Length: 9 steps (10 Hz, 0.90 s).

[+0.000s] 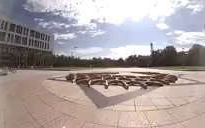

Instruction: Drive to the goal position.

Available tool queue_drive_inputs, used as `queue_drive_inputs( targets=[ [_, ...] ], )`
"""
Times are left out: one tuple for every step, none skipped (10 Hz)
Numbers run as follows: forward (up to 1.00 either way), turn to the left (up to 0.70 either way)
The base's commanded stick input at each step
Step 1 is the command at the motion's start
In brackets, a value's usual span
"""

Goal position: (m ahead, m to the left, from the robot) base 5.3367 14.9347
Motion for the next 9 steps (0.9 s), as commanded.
queue_drive_inputs(
  targets=[
    [0.05,-0.01],
    [0.06,-0.01],
    [0.05,-0.01],
    [0.05,-0.01],
    [0.06,-0.01],
    [0.06,-0.01],
    [0.06,-0.01],
    [0.05,-0.01],
    [0.06,-0.01]
  ],
)
